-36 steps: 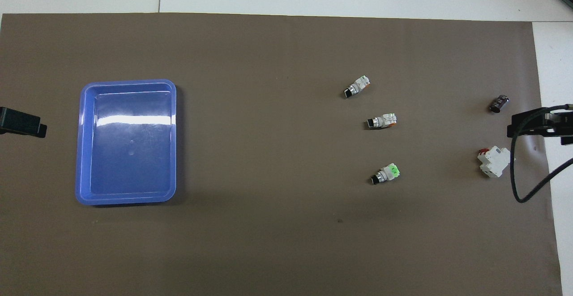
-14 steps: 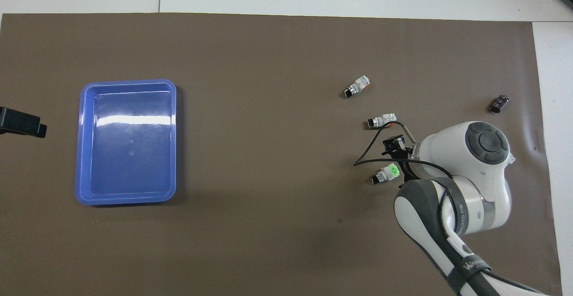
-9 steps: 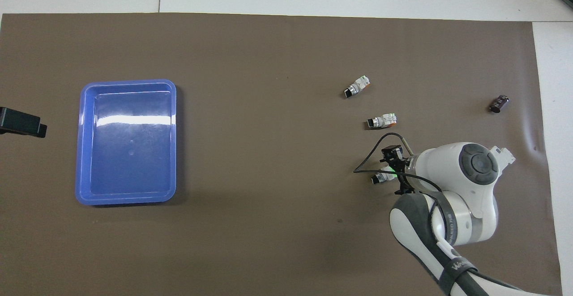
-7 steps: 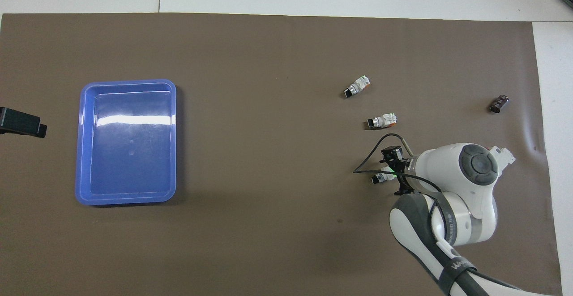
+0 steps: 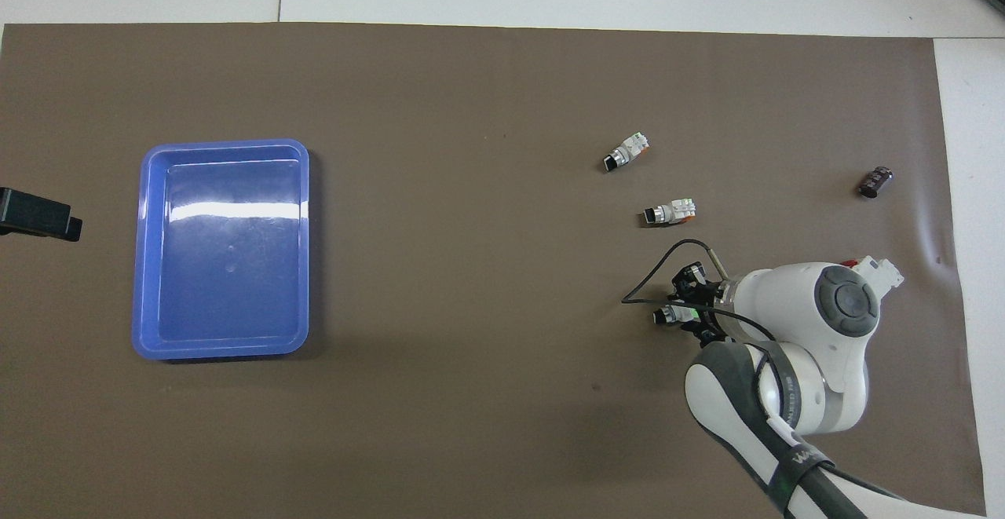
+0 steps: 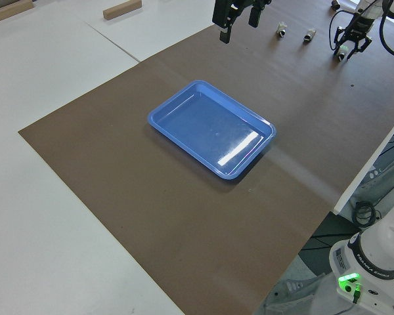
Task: Turn and place switch with both arms
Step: 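Lift the switch with the right gripper while the left gripper approaches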
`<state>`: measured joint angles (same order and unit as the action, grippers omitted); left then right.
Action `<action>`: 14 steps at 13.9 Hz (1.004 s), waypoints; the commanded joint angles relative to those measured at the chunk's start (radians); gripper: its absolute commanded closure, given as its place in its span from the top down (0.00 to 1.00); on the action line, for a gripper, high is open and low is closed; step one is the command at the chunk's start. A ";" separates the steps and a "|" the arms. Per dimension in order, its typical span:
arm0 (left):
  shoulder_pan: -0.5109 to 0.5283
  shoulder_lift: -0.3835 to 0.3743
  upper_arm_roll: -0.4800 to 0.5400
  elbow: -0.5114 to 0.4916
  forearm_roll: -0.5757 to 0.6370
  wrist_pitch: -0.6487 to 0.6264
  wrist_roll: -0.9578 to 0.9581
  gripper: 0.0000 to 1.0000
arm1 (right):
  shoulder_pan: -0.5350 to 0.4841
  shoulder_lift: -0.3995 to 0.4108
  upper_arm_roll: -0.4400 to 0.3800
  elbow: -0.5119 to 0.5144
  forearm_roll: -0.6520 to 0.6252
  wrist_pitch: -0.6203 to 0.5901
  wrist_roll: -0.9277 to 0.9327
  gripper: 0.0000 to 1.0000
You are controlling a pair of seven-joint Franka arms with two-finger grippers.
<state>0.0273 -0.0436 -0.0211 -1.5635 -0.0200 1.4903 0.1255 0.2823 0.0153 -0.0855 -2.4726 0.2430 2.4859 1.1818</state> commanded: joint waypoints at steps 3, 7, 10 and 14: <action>0.013 -0.027 -0.007 -0.026 -0.009 -0.007 0.003 1.00 | 0.031 0.037 0.009 0.234 0.273 -0.243 -0.005 0.00; 0.013 -0.027 -0.007 -0.026 -0.009 -0.007 0.003 1.00 | 0.081 0.087 0.010 0.434 0.490 -0.346 0.197 0.00; 0.013 -0.027 -0.008 -0.027 -0.009 -0.007 0.003 1.00 | 0.153 0.097 0.010 0.539 0.665 -0.340 0.356 0.00; 0.013 -0.027 -0.007 -0.027 -0.009 -0.007 0.003 1.00 | 0.244 0.098 0.016 0.636 0.737 -0.311 0.492 0.00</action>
<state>0.0274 -0.0436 -0.0212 -1.5635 -0.0200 1.4903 0.1255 0.4999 0.0903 -0.0715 -1.8975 0.9303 2.1628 1.6393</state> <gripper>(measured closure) 0.000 0.586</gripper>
